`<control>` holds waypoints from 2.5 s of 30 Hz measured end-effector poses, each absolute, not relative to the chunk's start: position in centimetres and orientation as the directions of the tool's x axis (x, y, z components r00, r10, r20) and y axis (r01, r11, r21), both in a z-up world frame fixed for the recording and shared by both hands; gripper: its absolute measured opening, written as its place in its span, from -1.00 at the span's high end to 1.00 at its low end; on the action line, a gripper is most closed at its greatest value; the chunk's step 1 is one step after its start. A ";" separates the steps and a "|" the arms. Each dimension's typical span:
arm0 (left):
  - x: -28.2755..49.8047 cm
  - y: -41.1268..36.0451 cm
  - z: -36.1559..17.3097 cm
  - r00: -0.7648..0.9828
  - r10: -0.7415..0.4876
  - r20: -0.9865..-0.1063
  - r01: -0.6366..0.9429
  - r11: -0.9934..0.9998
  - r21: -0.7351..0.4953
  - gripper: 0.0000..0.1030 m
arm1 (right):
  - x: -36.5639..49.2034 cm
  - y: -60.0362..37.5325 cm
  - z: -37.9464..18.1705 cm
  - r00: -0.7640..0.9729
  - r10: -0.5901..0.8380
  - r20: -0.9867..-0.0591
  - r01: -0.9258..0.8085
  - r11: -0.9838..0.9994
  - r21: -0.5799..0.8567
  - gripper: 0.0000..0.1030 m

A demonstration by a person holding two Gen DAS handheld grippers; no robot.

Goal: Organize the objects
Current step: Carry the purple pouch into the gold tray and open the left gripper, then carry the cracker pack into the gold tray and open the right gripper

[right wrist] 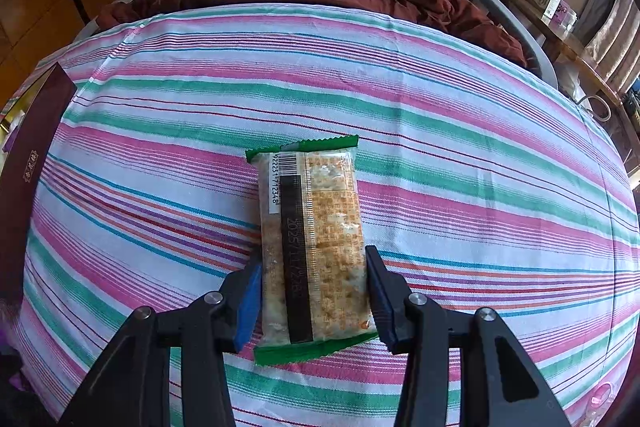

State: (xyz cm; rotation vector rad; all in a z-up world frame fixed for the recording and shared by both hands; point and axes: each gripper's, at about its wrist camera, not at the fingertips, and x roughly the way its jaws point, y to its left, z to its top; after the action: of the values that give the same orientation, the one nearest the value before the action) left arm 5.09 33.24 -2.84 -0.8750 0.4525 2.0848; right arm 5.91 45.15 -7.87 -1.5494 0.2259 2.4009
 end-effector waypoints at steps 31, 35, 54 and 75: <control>-5.9 7.6 -0.2 -0.564 0.434 -0.703 -0.334 -0.898 -0.286 0.27 | 5.1 45.0 -8.5 -0.402 0.224 -0.888 -0.284 -0.952 -0.112 0.09; -7.4 5.8 -1.5 -0.532 0.439 -0.724 -0.267 -0.898 -0.349 0.27 | 5.1 44.9 -8.4 -0.399 0.235 -0.886 -0.276 -0.953 -0.128 0.09; -12.5 13.1 -5.1 -0.443 0.369 -0.817 -0.288 -0.922 -0.260 0.12 | 4.9 45.1 -8.5 -0.399 0.240 -0.885 -0.271 -0.953 -0.137 0.09; -4.0 8.0 -0.5 -0.658 0.280 -0.699 -0.326 -0.943 -0.070 0.04 | 3.8 43.1 -8.0 -0.296 0.337 -0.894 -0.350 -0.909 -0.227 0.11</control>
State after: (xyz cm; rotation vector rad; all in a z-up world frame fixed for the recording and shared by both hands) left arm -4.00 7.98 -0.46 -1.0777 0.0878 2.5905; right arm 3.77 43.11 -8.04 -1.5363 0.0164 2.2337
